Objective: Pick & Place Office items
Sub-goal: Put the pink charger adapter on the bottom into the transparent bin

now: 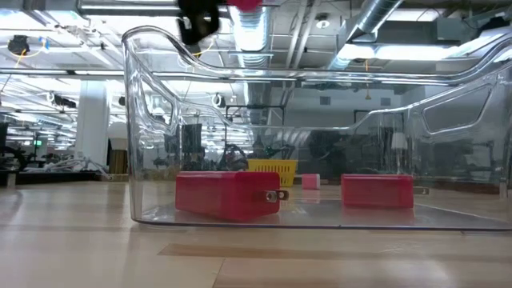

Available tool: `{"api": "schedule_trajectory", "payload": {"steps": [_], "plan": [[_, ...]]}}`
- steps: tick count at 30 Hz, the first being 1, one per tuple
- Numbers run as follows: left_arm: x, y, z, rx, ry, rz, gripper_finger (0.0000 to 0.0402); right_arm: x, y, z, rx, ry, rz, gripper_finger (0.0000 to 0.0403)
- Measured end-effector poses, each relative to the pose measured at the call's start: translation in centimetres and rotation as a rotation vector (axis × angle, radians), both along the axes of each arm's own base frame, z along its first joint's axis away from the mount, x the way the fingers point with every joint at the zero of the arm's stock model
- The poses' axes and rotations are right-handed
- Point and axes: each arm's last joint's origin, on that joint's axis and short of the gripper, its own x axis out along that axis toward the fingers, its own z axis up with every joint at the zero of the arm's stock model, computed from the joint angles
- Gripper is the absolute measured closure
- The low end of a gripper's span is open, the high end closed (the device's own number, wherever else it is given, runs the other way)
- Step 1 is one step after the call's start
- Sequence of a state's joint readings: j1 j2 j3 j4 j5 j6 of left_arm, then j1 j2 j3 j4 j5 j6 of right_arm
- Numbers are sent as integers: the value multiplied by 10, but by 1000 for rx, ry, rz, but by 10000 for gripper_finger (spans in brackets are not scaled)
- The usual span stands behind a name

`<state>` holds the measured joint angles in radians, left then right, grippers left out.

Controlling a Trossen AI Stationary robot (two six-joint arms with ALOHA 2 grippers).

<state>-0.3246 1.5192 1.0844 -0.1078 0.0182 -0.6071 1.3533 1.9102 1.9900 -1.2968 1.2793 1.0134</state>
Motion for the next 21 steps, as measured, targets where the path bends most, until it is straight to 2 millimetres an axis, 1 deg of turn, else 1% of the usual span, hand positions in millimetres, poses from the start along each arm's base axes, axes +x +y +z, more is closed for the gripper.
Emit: {"api": "schedule_trajectory", "payload": {"steps": [4, 9, 13, 17, 21], "plan": [[33, 7, -5, 77, 121, 1, 263, -3, 1, 0, 0, 0, 9, 202], [60, 6, -16, 151, 247, -15, 263, -7, 2, 0, -1, 0, 19, 202], [72, 1, -24, 170, 273, -37, 263, -7, 2, 0, -1, 0, 19, 202], [74, -6, -42, 190, 344, -54, 263, -7, 2, 0, -4, 1, 19, 202], [78, -14, -54, 201, 357, -67, 263, -7, 2, 0, -5, 1, 19, 202]]}}
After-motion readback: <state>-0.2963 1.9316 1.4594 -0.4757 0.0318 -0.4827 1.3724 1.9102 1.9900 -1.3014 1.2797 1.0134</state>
